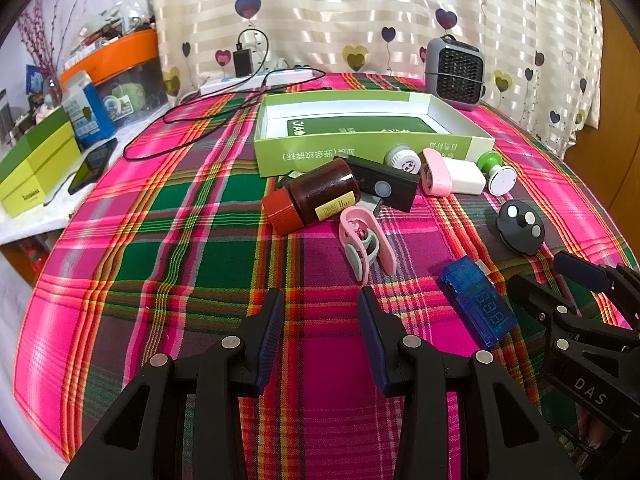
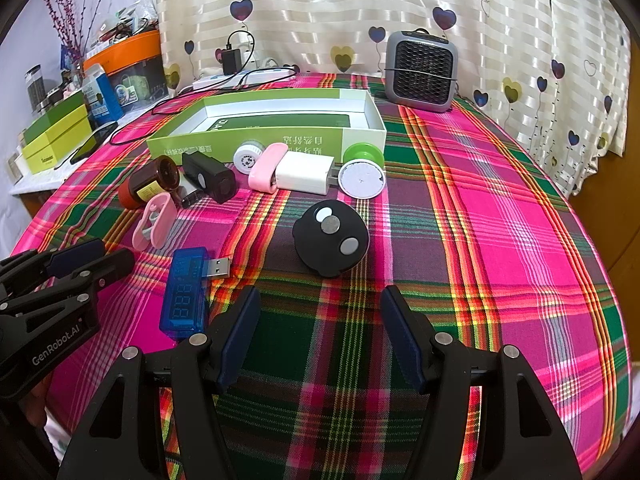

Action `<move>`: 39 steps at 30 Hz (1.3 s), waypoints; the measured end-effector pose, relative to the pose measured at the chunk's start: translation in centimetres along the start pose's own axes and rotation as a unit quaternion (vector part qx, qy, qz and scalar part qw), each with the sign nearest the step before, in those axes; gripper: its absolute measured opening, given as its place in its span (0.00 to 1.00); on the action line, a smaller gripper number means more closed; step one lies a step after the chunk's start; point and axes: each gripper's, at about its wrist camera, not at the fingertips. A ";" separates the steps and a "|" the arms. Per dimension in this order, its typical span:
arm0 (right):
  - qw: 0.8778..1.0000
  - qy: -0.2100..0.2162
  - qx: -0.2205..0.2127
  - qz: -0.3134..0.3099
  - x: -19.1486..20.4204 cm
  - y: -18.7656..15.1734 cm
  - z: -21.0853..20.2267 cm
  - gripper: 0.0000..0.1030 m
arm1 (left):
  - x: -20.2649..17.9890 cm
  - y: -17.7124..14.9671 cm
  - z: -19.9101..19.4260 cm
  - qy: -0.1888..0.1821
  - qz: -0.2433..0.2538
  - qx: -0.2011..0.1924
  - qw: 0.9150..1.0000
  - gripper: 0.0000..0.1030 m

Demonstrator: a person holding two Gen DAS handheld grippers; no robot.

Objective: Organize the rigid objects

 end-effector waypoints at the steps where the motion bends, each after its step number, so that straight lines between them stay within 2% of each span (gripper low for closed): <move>1: 1.000 0.000 0.000 0.000 0.0 0.0 0.0 0.61 | 0.0 0.0 0.0 0.000 0.000 0.000 1.000 0.36; 23: 1.000 0.002 0.000 -0.001 -0.1 0.0 0.0 0.61 | 0.1 0.1 0.0 -0.004 0.002 0.002 1.000 0.35; 26: 1.000 0.009 0.001 -0.007 -0.3 -0.1 -0.2 0.61 | 0.4 0.3 -0.4 -0.018 0.005 0.018 1.000 0.35; 31: 1.000 0.019 -0.003 -0.008 -0.9 -0.4 -0.7 0.61 | 0.6 -0.5 -1.2 -0.045 0.004 0.020 0.999 0.35; 39: 0.999 0.019 -0.011 0.029 -3.9 -1.0 -1.3 0.61 | -3.0 -0.2 -2.6 -0.113 0.041 0.016 0.993 0.35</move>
Point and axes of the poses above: each gripper's, at about its wrist camera, not at the fingertips, and z roughly the way its jaws point, x to its left, y to its top, and after that the axes turned 10 degrees about x, right-handed
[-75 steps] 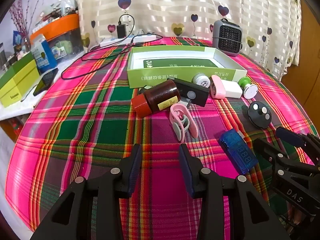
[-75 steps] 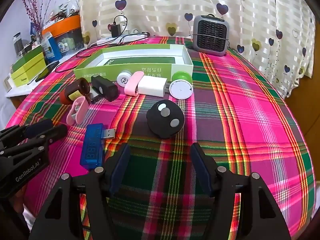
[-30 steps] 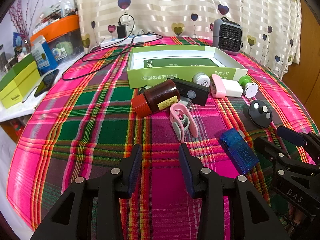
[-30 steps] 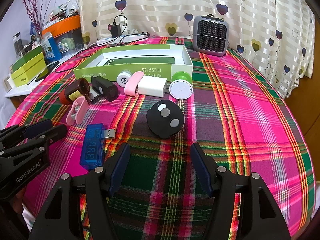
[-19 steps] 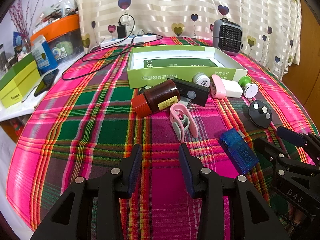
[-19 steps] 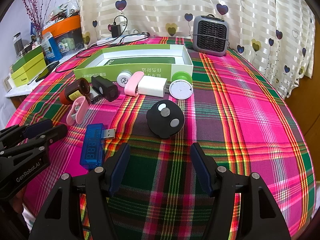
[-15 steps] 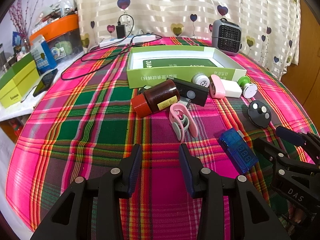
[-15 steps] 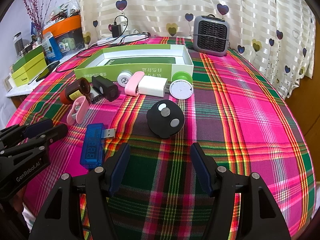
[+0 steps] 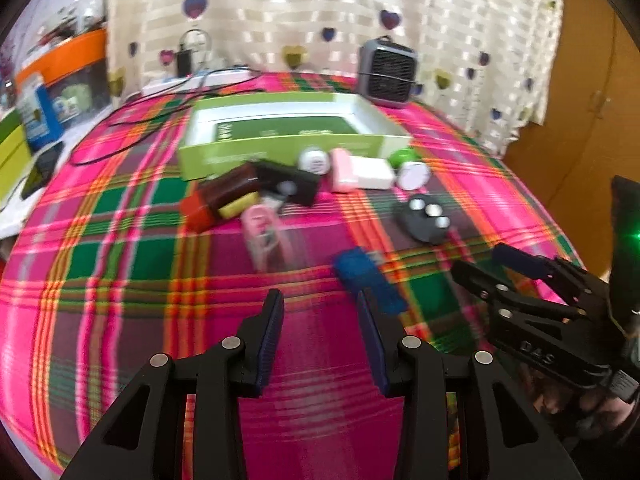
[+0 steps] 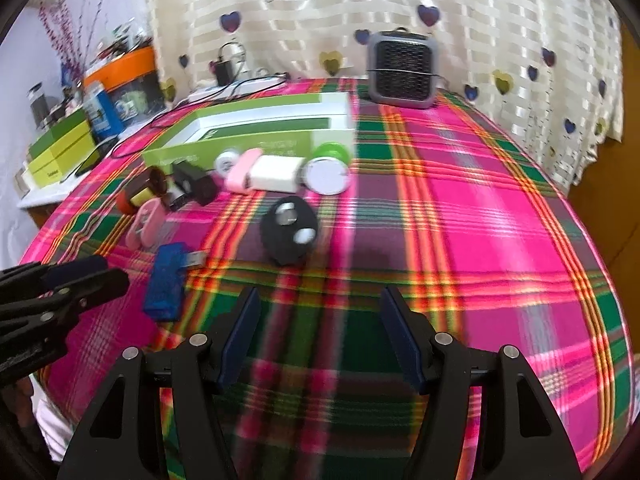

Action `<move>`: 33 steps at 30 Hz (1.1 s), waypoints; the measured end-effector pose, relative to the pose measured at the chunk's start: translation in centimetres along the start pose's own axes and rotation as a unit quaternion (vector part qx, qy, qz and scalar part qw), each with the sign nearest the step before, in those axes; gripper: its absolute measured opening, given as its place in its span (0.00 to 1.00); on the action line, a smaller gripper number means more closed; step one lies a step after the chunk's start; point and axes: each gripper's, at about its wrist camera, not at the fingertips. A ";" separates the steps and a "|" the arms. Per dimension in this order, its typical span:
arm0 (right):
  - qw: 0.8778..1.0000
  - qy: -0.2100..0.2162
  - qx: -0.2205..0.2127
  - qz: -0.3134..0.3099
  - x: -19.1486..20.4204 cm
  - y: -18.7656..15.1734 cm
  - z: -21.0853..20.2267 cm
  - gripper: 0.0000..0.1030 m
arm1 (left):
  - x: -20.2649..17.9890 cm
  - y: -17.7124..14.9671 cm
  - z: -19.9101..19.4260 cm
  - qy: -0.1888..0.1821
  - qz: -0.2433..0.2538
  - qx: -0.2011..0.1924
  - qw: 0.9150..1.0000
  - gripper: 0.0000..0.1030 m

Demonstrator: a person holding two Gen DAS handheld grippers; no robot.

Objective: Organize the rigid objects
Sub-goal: 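Close the left tool on the blue USB meter while the right tool grips the black remote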

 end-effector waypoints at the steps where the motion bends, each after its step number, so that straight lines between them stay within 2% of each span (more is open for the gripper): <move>1: 1.000 -0.002 0.000 0.004 -0.4 -0.1 -0.1 0.61 | -0.3 0.1 0.2 -0.011 0.002 0.005 1.000 0.35; 6: 1.000 -0.005 -0.004 0.014 -1.4 -0.1 -0.4 0.61 | -1.2 0.6 1.2 -0.037 -0.001 0.024 0.999 0.35; 10: 1.000 -0.003 -0.002 0.012 -1.5 -0.2 -0.3 0.61 | -1.7 1.0 1.5 -0.037 -0.003 0.028 0.999 0.35; 20: 1.000 -0.006 0.000 0.014 -1.7 0.1 -0.2 0.61 | -3.0 1.7 2.4 -0.009 0.010 0.046 0.999 0.38; 33: 1.000 -0.008 0.003 0.014 -1.6 0.4 0.0 0.61 | -1.8 1.4 2.4 -0.003 0.003 0.048 0.999 0.37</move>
Point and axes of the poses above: each gripper's, at about its wrist camera, not at the fingertips, and z roughly the way its jaws point, x to its left, y to its top, and after that the axes turned 10 degrees about x, right-handed
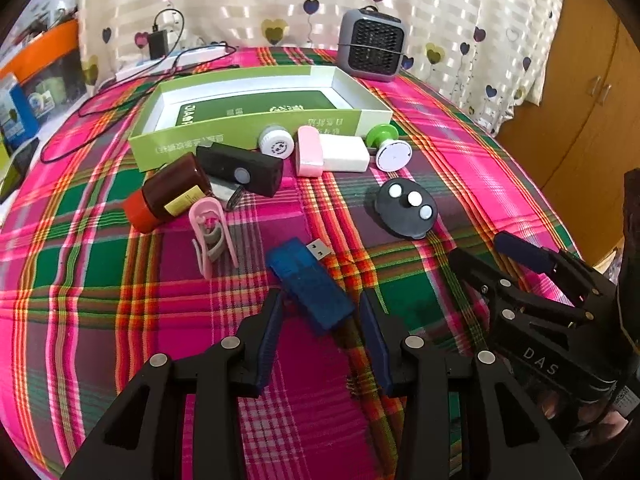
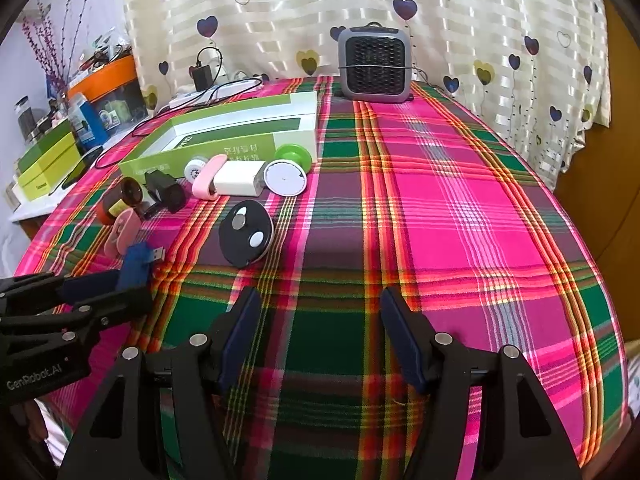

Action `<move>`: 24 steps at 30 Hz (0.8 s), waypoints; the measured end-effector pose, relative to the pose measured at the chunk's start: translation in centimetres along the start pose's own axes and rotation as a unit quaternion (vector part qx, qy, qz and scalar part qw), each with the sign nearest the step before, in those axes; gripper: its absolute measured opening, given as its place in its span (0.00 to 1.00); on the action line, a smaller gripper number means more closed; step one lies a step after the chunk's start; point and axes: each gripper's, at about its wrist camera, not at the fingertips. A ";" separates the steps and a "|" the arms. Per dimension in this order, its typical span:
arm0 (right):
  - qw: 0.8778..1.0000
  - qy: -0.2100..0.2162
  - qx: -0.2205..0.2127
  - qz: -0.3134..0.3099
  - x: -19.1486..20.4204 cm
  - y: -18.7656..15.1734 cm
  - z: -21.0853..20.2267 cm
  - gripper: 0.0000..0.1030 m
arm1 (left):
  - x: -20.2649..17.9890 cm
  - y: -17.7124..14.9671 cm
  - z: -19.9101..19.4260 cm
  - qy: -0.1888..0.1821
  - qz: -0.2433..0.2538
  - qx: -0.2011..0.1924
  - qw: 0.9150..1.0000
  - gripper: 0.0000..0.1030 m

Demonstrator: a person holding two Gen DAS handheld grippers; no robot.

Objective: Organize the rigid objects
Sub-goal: 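Close the left tool on the blue USB meter while the right tool grips the black remote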

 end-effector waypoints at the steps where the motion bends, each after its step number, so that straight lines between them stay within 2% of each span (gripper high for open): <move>1: 1.000 0.000 0.000 0.000 0.0 0.0 0.0 0.61 | 0.0 0.0 0.1 0.004 0.000 0.000 1.000 0.37; 10: 1.000 -0.001 -0.003 -0.009 0.5 0.4 -0.2 0.61 | 0.9 0.2 0.1 0.042 0.000 -0.001 0.999 0.37; 14: 1.000 0.017 -0.010 -0.018 0.9 0.9 -0.2 0.61 | 1.9 0.0 0.0 0.051 -0.009 -0.005 0.999 0.37; 19: 0.999 0.047 0.003 -0.021 1.5 2.0 0.7 0.61 | 2.5 0.0 0.0 0.055 -0.012 -0.006 0.998 0.37; 24: 0.998 0.059 0.015 -0.029 1.9 3.0 1.7 0.61 | 3.0 0.5 0.1 0.043 -0.014 -0.005 0.999 0.37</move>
Point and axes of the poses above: each gripper's, at about its wrist camera, not at the fingertips, and z roughly the way its jaws point, x to its left, y to its top, and after that the axes turned 10 degrees about x, right-handed
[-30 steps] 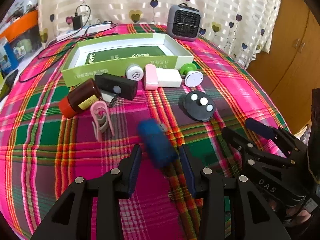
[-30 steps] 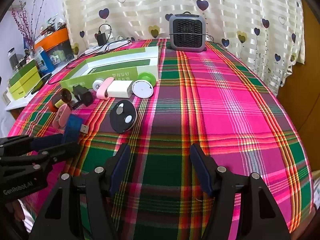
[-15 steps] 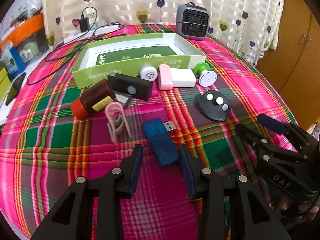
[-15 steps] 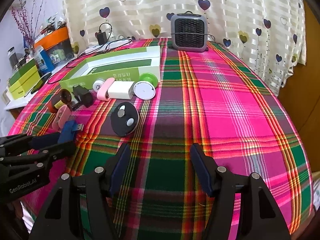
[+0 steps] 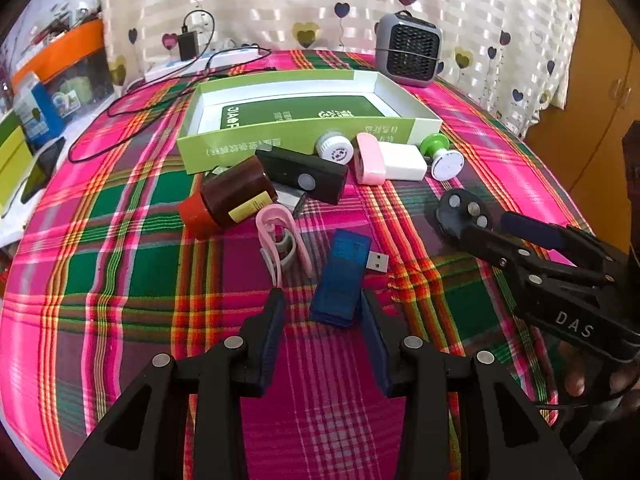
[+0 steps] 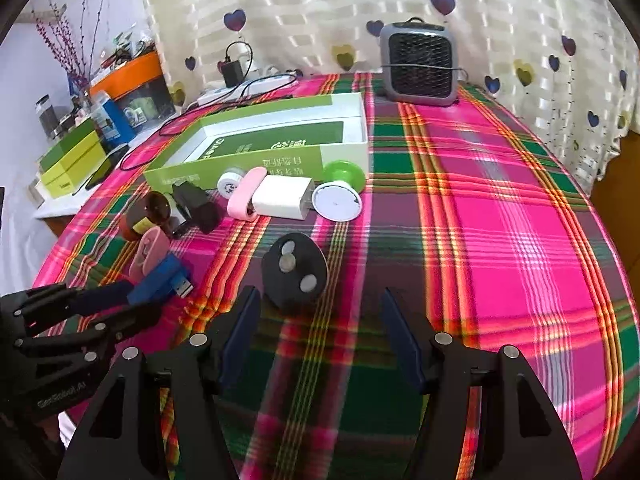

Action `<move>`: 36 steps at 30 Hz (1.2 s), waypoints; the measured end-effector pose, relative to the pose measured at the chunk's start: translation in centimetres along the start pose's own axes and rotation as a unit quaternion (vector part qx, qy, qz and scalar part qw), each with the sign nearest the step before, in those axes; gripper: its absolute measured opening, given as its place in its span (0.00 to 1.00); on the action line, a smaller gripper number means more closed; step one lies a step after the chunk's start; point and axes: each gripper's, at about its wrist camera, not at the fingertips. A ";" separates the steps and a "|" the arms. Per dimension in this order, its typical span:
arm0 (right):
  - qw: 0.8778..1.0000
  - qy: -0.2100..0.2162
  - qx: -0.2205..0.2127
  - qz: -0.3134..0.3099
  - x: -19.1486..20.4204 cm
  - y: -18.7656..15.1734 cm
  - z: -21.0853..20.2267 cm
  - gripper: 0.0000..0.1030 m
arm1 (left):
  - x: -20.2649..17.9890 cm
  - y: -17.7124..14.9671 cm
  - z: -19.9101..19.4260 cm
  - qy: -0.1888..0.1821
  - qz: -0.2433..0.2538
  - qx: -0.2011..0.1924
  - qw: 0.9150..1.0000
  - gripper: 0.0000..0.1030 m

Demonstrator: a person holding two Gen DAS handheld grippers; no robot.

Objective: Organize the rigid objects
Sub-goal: 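Close the left tool on the blue USB meter while the right tool grips the black remote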

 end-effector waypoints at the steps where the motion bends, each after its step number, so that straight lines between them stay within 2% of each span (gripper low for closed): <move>1: 1.000 0.002 0.001 -0.002 0.0 0.2 0.2 0.61 | 0.0 0.1 0.1 0.001 0.003 0.001 1.000 0.37; 9: 1.000 0.008 0.023 -0.010 0.0 1.3 1.2 0.61 | -0.7 1.0 0.7 0.011 0.034 0.000 0.999 0.37; 13: 0.999 -0.006 0.032 -0.017 0.3 1.6 1.3 0.61 | -0.9 1.3 0.9 0.012 0.045 -0.002 0.999 0.37; 24: 0.998 -0.029 0.040 -0.026 0.9 2.0 1.6 0.61 | -0.4 1.5 1.0 -0.007 0.047 -0.012 0.999 0.36; 26: 0.998 -0.031 0.040 -0.026 0.9 2.0 1.6 0.61 | -0.2 1.5 1.0 -0.009 0.043 -0.013 0.999 0.31; 28: 0.998 -0.032 0.039 -0.024 0.9 2.1 1.6 0.58 | 0.1 1.6 1.0 -0.011 0.037 -0.013 0.999 0.27; 29: 0.998 -0.035 0.038 -0.021 0.8 2.1 1.6 0.53 | 0.2 1.6 1.0 -0.012 0.035 -0.013 0.999 0.25; 36: 0.998 -0.043 0.036 -0.009 0.4 2.2 1.5 0.37 | 0.6 1.7 1.0 -0.022 0.030 -0.013 0.999 0.24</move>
Point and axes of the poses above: each gripper's, at about its wrist camera, not at the fingertips, and z roughly the way its jaws point, x to its left, y to its top, and after that the axes turned 10 degrees about x, right-handed
